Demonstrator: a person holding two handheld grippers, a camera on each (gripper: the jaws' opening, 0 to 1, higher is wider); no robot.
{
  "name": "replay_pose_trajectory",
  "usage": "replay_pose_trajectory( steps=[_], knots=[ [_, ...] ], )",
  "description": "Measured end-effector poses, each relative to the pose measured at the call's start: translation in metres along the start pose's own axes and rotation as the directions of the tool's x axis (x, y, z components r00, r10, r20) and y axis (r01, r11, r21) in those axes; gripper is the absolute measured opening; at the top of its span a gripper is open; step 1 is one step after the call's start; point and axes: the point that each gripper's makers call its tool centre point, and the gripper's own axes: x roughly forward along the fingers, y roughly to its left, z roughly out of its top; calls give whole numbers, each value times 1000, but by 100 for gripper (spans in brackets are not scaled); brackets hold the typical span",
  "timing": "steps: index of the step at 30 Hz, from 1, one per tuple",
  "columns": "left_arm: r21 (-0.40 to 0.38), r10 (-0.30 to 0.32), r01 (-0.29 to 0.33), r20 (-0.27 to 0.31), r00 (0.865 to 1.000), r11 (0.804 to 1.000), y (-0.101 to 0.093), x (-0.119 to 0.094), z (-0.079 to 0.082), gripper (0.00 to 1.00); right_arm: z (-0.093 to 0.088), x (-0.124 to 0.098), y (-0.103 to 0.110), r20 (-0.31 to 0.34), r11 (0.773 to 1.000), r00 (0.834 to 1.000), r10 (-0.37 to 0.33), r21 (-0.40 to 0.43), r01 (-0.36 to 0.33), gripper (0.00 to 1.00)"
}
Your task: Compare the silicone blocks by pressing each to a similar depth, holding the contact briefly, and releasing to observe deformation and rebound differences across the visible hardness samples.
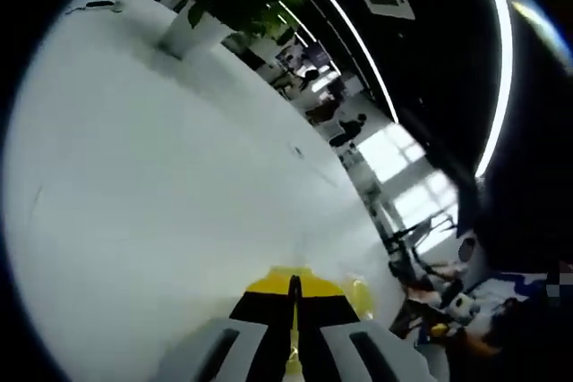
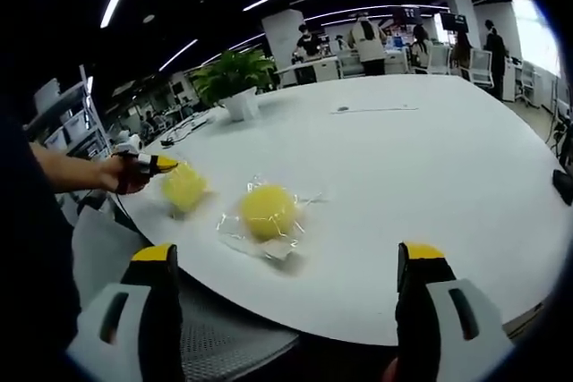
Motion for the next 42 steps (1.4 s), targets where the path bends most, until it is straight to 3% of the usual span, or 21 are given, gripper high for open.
replay_pose_trajectory(
  steps=[7, 10, 14, 17, 19, 23, 25, 27, 29, 34, 35, 36, 42],
  knots=[
    [61, -22, 20, 28, 999, 998, -22, -6, 10, 0, 3, 1, 2, 1, 1000, 1000, 14, -8, -14, 95],
    [111, 52, -49, -24, 998, 993, -13, -8, 4, 0, 1, 2, 4, -4, 1000, 1000, 23, -16, -23, 95],
    [145, 11, -7, -27, 1000, 989, -28, -8, 4, 0, -2, 1, 1, -28, 999, 999, 26, -34, -27, 96],
    [219, -6, 21, -67, 998, 976, -42, -7, -1, 0, 0, 2, -4, -18, 1000, 1000, 19, -7, -19, 95],
    [300, -9, 32, -77, 997, 953, -47, -6, -2, 0, 4, 3, -4, -9, 1000, 1000, 18, -11, -18, 95],
    [317, -4, 20, -49, 999, 948, -56, -8, 3, 0, 4, 6, -3, -2, 1000, 1000, 23, -4, -23, 95],
    [452, 1, -1, 0, 1000, 892, -63, -11, 15, 0, 8, 7, -2, 10, 999, 1000, 25, -22, -25, 95],
    [448, -11, 14, -9, 1000, 894, -70, -13, 16, 0, 17, 6, -2, 37, 1000, 999, 19, -22, -18, 95],
    [468, -25, 25, -6, 1000, 884, -77, -14, 21, 0, 22, 7, 0, 57, 1000, 998, 28, -9, -28, 95],
    [462, -83, 69, 11, 996, 884, -96, -19, 39, 0, 34, 4, 7, 72, 998, 996, 46, -35, -43, 96],
    [495, -114, 95, 9, 993, 864, -104, -19, 43, 0, 38, 4, 9, 79, 998, 996, 49, -43, -46, 96],
    [508, -119, 98, 7, 993, 856, -109, -21, 45, 0, 39, 4, 10, 82, 998, 995, 51, -46, -47, 96],
    [533, -161, 132, 6, 987, 836, -133, -29, 66, 0, 62, 6, 26, 114, 993, 988, 101, -69, -93, 96]
  ],
)
